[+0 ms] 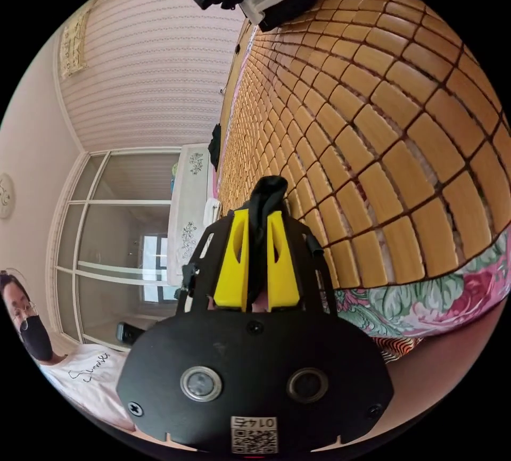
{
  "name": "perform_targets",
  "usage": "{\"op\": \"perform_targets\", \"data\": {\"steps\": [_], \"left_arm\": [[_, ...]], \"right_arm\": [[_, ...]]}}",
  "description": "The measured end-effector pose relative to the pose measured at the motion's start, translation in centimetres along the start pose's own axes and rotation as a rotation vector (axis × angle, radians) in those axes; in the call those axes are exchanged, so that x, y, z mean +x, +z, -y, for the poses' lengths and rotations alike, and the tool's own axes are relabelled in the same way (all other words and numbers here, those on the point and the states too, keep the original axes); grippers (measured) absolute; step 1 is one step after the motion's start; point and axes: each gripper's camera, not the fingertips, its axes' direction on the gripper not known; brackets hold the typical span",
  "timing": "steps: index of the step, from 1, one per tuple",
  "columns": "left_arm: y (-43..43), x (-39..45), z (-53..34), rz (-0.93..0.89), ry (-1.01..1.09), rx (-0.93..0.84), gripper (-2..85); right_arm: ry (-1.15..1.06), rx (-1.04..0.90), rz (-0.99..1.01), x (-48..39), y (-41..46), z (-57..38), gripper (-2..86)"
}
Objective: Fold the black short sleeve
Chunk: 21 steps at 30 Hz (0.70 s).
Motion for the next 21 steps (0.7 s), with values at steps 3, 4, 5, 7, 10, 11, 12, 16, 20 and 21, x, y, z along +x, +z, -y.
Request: {"op": "perform_targets", "data": {"steps": [3, 4, 5, 7, 10, 11, 12, 16, 20, 21], "left_arm": [[-0.6, -0.4, 0.0, -0.032, 0.011, 0.042, -0.8], [-0.8, -0.4, 0.1, -0.039, 0.015, 0.056, -0.8], [-1.0, -0.4, 0.3, -0.054, 0.03, 0.087, -0.8], [-1.4, -0.4, 0.9, -0.081, 0.053, 0.135, -0.8], [-1.7, -0.9, 1.8, -0.154, 0.049, 0.211, -0.9], [-1.9, -1.4, 1.9, -0.193, 0.03, 0.238, -0.9], [-2.0, -1.9, 1.8, -0.217, 0.01, 0.264, -0.9], [-2.5, -4.0, -0.1, -0.195, -0.062, 0.287, -0.9], [-3.2, -7.8, -3.9, -0.117, -0.224, 0.286, -0.9], [-3.2, -8.9, -5.0, -0.1, -0.275, 0.272, -0.9]], "right_arm": [[-0.063, 0.036, 0.026, -1.2, -2.1, 0.2, 3.0], [-0.093, 0.06, 0.009, -2.1, -3.3, 0.1, 2.6], [-0.121, 0.087, 0.009, -2.9, -4.6, 0.0, 2.3], [-0.149, 0.121, 0.009, -4.2, -6.6, 0.0, 2.1], [-0.208, 0.142, -0.054, -7.0, -9.0, 0.2, 1.8], [-0.229, 0.137, -0.095, -8.3, -9.4, 0.4, 1.8], [-0.238, 0.132, -0.117, -8.9, -9.4, 0.5, 1.8], [-0.287, 0.017, -0.264, -12.8, -5.3, 1.5, 1.9], [-0.316, -0.113, -0.366, -15.6, 3.6, 2.3, 2.4], [-0.317, -0.132, -0.385, -15.9, 5.0, 2.4, 2.5]]}}
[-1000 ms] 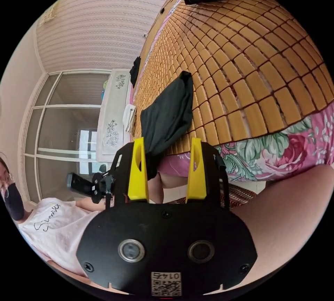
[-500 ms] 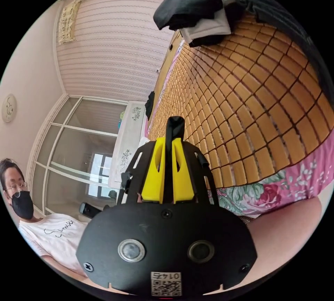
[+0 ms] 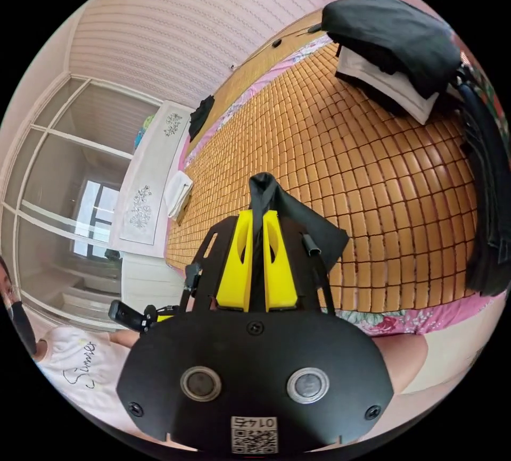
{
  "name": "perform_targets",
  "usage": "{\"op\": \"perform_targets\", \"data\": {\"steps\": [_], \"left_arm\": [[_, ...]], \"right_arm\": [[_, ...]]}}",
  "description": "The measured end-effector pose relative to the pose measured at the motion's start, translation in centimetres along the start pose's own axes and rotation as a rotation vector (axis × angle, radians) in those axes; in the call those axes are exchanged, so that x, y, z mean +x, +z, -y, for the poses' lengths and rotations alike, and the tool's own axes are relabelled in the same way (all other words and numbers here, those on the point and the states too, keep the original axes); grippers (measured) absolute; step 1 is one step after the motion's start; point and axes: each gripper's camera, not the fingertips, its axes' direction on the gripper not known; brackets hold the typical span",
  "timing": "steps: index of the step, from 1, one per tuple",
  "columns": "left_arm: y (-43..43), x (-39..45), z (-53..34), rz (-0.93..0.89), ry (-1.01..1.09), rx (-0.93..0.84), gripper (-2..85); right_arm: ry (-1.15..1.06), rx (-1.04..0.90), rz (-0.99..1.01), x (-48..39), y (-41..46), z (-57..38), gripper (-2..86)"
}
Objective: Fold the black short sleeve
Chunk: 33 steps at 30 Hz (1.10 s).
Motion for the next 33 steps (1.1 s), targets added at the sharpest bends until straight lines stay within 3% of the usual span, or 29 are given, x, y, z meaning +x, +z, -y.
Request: {"op": "perform_targets", "data": {"steps": [7, 12, 21, 23, 26, 33], "left_arm": [[-0.7, -6.5, -3.4, 0.057, -0.291, -0.073, -0.1], [-1.0, -10.4, -5.3, 0.156, -0.408, -0.245, 4.1], [-4.0, -14.1, -6.4, 0.242, -0.475, -0.387, 5.2], [-4.5, -14.4, -6.2, 0.245, -0.48, -0.37, 5.6], [-5.1, -14.9, -5.8, 0.229, -0.486, -0.329, 6.4], [-3.9, -16.0, -4.9, 0.17, -0.52, -0.304, 8.1]], "right_arm": [[-0.087, -0.2, -0.199, -8.4, 12.4, 3.0, 5.3], [-0.178, -0.211, -0.245, -12.0, 14.8, 3.8, 7.6], [-0.515, -0.358, -0.551, -17.1, 19.0, 4.4, 12.1], [-0.577, -0.432, -0.609, -17.9, 21.4, 3.9, 8.7], [-0.578, -0.499, -0.67, -18.4, 23.0, 3.5, 2.3], [-0.356, -0.38, -0.583, -19.0, 19.5, 5.2, 2.2]]}}
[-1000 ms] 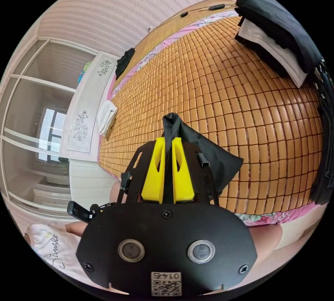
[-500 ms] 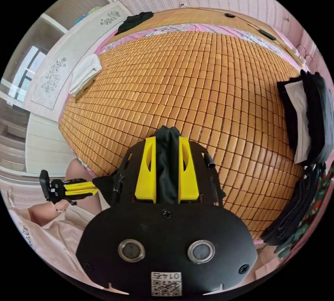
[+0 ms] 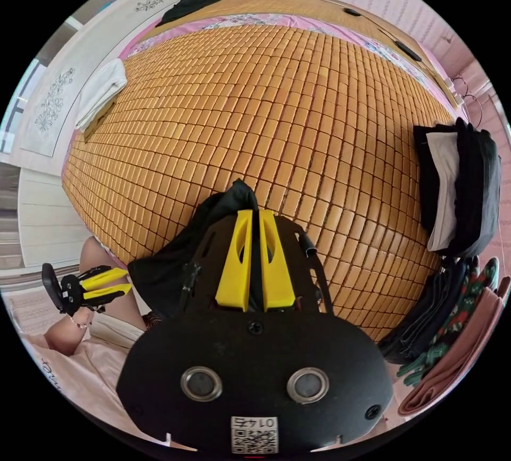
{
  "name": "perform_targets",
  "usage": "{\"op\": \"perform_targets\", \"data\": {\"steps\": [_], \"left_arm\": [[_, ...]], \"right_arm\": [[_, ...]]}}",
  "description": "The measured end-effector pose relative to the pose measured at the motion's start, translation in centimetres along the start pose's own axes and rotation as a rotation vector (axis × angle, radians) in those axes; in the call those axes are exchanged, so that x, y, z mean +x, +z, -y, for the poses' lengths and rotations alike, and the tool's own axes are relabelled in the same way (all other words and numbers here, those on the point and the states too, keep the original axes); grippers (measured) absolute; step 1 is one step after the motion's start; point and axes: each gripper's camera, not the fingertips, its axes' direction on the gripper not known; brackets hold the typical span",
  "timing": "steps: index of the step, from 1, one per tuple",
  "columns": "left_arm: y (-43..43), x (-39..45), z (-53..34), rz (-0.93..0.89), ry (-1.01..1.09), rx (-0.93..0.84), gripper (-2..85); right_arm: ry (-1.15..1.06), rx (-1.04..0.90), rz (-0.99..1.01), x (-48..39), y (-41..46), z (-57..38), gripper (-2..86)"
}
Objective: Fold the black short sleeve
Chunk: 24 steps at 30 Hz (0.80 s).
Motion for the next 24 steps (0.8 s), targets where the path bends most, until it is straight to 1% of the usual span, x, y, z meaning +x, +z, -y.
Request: {"op": "perform_targets", "data": {"steps": [3, 5, 6, 9, 10, 11, 12, 13, 15, 16, 18, 20, 21, 22, 24], "left_arm": [[-0.3, -0.3, 0.1, -0.042, -0.029, -0.006, 8.9], [-0.8, -0.6, -0.1, -0.054, -0.051, 0.021, 9.4], [-1.0, -0.9, -0.2, -0.07, -0.069, 0.034, 10.4], [-0.2, -1.4, 0.1, -0.136, -0.124, 0.025, 13.0], [-0.2, -1.4, 0.2, -0.149, -0.125, 0.036, 12.9], [0.1, -1.4, 0.6, -0.153, -0.136, 0.034, 12.2], [0.0, -1.2, 0.9, -0.102, -0.15, 0.024, 10.9], [0.0, -1.0, 1.0, -0.076, -0.146, 0.016, 10.3], [-0.1, -0.5, 1.1, -0.025, -0.147, 0.012, 8.4], [-0.2, -0.3, 1.1, -0.015, -0.141, 0.013, 8.1], [-0.4, 0.5, 0.9, 0.057, -0.114, 0.019, 5.0], [-0.6, 0.7, 0.6, 0.048, -0.127, 0.039, 2.8], [-0.7, 0.9, 0.5, -0.009, -0.098, 0.051, 0.3], [-0.8, 1.0, 0.4, -0.029, -0.096, 0.056, 0.0], [-1.1, 2.0, 0.1, -0.03, -0.043, 0.086, -0.7]], "right_arm": [[0.013, 0.009, 0.029, 0.6, -0.1, 0.1, 5.8], [-0.039, 0.074, 0.064, 0.3, -1.0, -0.4, 10.3], [-0.056, 0.073, 0.068, 0.1, -1.0, -0.4, 11.5], [-0.141, -0.018, 0.048, -1.0, 0.8, -0.5, 14.1], [-0.167, -0.081, 0.028, -1.6, 2.0, -0.6, 13.9], [-0.179, -0.083, -0.009, -2.1, 2.3, -1.1, 13.0], [-0.194, -0.062, -0.028, -2.4, 2.1, -1.4, 11.0], [-0.231, -0.063, -0.016, -3.0, 2.0, -2.1, 7.0], [-0.259, -0.069, -0.038, -3.6, 2.2, -3.2, 5.5], [-0.265, -0.042, -0.059, -3.7, 1.7, -4.1, 4.5], [-0.254, 0.018, -0.028, -3.3, 0.3, -5.5, 3.4], [-0.234, 0.144, 0.096, -2.1, -2.7, -8.3, 2.3], [-0.231, 0.178, 0.129, -1.7, -3.6, -9.1, 2.1], [-0.233, 0.24, 0.174, -1.2, -5.2, -10.9, 1.8], [-0.259, 0.314, 0.206, -0.6, -7.4, -13.7, 1.6]]}}
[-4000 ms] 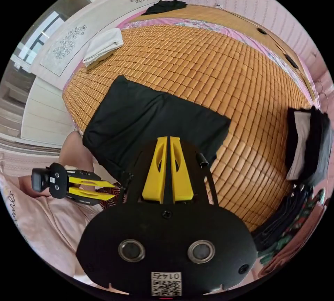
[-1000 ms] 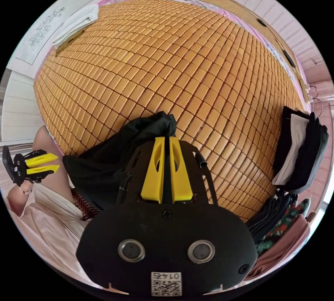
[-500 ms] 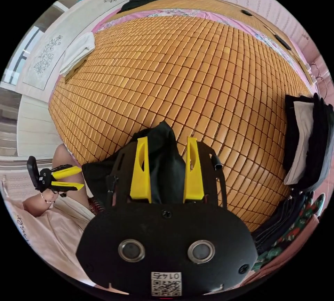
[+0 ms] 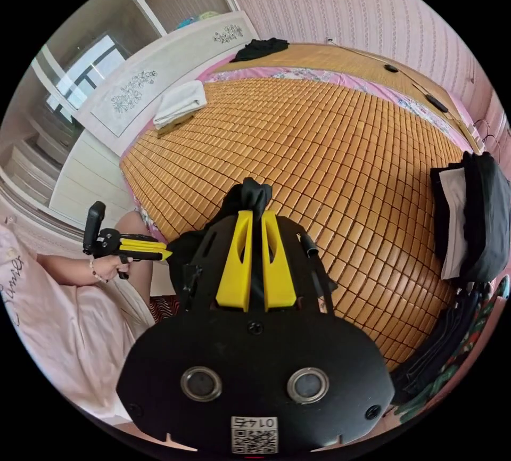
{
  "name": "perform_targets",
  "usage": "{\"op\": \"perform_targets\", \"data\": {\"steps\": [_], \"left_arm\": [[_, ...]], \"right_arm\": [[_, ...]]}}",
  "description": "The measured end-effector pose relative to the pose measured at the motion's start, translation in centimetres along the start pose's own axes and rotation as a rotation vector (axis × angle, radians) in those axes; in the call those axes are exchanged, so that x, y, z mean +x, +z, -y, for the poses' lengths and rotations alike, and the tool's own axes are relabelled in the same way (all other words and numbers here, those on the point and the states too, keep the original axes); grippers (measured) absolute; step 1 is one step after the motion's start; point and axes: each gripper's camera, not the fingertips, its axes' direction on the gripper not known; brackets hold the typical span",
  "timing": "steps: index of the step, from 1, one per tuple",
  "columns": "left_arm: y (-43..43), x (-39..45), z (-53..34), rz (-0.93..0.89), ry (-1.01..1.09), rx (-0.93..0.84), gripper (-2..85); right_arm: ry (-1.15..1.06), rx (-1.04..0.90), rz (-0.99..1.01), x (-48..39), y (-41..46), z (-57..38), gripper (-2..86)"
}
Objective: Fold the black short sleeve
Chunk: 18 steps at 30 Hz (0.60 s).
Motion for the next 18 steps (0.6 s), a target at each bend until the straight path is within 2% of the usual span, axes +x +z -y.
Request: {"op": "perform_targets", "data": {"steps": [3, 9, 13, 15, 18], "left_arm": [[-1.2, 1.0, -0.5, -0.02, 0.052, 0.066, -0.9], [-6.7, 3.3, -0.8, -0.014, 0.175, 0.241, -1.0], [-8.4, 5.6, -0.2, 0.007, 0.293, 0.281, -1.0], [-7.5, 6.4, 0.9, 0.032, 0.305, 0.262, -1.0], [-5.5, 7.2, 3.4, 0.005, 0.303, 0.196, -1.0]], "right_arm": [[-0.026, 0.093, 0.008, -1.0, -4.3, -3.5, 1.6], [0.06, 0.291, 0.004, -0.7, -11.9, -10.6, 1.6], [0.065, 0.417, 0.02, -0.3, -15.8, -13.9, 1.7], [0.078, 0.408, 0.016, 0.1, -16.4, -14.6, 1.7], [0.194, 0.287, -0.058, 2.2, -15.3, -15.4, 1.7]]}}
